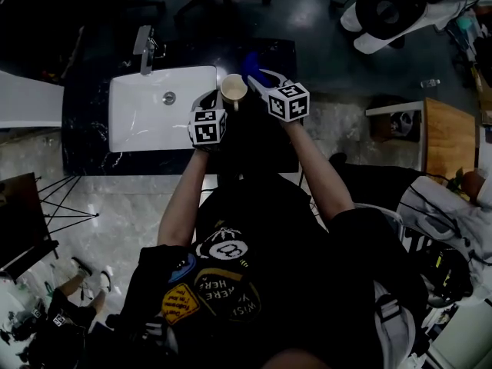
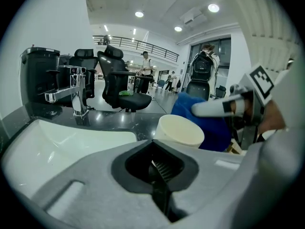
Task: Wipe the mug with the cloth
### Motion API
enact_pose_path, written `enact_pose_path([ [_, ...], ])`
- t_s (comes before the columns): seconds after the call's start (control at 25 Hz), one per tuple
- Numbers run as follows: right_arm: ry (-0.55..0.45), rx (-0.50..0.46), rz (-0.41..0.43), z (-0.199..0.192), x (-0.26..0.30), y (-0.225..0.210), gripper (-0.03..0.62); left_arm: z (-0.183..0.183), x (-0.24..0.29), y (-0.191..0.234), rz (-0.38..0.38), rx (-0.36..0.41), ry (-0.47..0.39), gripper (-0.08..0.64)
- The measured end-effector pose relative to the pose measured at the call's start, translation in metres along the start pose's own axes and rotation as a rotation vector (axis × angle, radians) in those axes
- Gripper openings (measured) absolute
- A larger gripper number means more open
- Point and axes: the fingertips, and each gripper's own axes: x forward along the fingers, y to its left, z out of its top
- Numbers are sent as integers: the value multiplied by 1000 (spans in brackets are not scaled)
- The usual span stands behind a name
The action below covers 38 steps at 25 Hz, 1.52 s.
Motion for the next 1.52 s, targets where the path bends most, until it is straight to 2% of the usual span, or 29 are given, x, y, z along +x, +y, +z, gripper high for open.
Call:
enact_pose_path([
  [0.12,-26,113,1,-34,-8,1,101,-6,0,-1,-1,-6,9,5],
  [0.16,10,114,1,-49,-10,1,100,-7,0,-2,-4,-7,9,5],
  [0.28,228,-43,21,-100,-7,5,103,-9,-1,-5,-16,0,15,5],
  [0.32,262,-73,29,-109,-7,7,103,-10,-2,-6,-21,5,19,5],
  [0.4,221,-59,8,-98,-11,2,103,-12,-4,-9,-31,14,25,5],
  [0.56,-54,25,-68,-7,-17,-7,103,-9,-5,-7,-34,11,17,5],
  [0.64,-90,20,-58,12,-11,-5,103,-7,-3,-8,-37,6,15,5],
  [0.84,28,68,-22,-45,-9,-2,97,-10,-3,-9,-42,2,23,5],
  [0.96,198,-42,8,-92,-8,8,100,-13,-1,-8,-51,-4,30,5],
  [1.0,224,-62,8,-99,-8,8,100,-13,-1,-8,-54,-3,34,5],
  [1.08,211,-82,-47,-94,-11,-3,100,-13,-1,-10,-62,8,36,5],
  [1.16,201,-155,-157,-78,-13,-22,100,-13,-4,-10,-65,19,33,5],
  [1.24,292,-263,-256,-82,-9,-43,100,-14,-9,-7,-60,18,30,5],
  [1.32,409,-319,-313,-101,-6,-63,102,-17,-15,-3,-54,10,29,5],
  [1.4,390,-284,-314,-107,-5,-72,103,-22,-21,-3,-54,6,26,5],
  [1.52,282,-212,-272,-98,-10,-66,135,-31,-32,-3,-59,-7,19,5],
])
